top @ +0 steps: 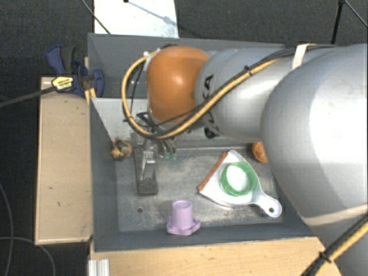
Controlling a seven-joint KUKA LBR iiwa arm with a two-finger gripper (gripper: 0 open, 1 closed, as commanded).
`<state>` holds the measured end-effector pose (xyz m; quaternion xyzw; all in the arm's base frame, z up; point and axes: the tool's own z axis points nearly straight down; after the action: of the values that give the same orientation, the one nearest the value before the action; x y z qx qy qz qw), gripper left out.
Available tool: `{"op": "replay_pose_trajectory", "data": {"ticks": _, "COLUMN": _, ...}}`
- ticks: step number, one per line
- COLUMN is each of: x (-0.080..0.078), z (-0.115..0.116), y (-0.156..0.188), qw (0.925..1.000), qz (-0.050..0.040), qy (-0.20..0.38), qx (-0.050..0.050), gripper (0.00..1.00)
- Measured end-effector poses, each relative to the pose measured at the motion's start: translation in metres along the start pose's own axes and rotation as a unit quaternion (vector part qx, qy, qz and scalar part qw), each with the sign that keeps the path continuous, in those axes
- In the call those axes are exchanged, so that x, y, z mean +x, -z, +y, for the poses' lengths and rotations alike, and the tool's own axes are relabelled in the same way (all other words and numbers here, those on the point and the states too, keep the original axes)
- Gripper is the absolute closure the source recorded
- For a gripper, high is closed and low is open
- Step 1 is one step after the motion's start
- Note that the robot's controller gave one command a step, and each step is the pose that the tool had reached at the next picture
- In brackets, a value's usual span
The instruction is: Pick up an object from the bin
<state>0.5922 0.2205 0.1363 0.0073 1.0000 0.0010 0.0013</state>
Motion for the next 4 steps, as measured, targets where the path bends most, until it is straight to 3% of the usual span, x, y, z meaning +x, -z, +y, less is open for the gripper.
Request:
{"op": "replay_pose_trajectory", "data": {"ticks": 1, "x": 0.0, "z": 0.0, "y": 0.0, "qw": 1.0, "qz": 0.0, "qy": 0.0, "qx": 0.0, "gripper": 0.0}}
{"op": "replay_pose_trajectory", "data": {"ticks": 2, "x": 0.004, "z": -0.009, "y": 0.014, "qw": 0.9945, "qz": 0.0001, "qy": 0.105, "qx": 0.0, "gripper": 0.0}}
{"op": "replay_pose_trajectory", "data": {"ticks": 3, "x": 0.016, "z": -0.024, "y": -0.014, "qw": 0.9914, "qz": -0.0017, "qy": 0.131, "qx": 0.0, "gripper": 0.0}}
{"op": "replay_pose_trajectory", "data": {"ticks": 4, "x": 0.022, "z": -0.036, "y": -0.036, "qw": 0.9998, "qz": 0.0005, "qy": -0.019, "qx": 0.0, "gripper": 0.0}}
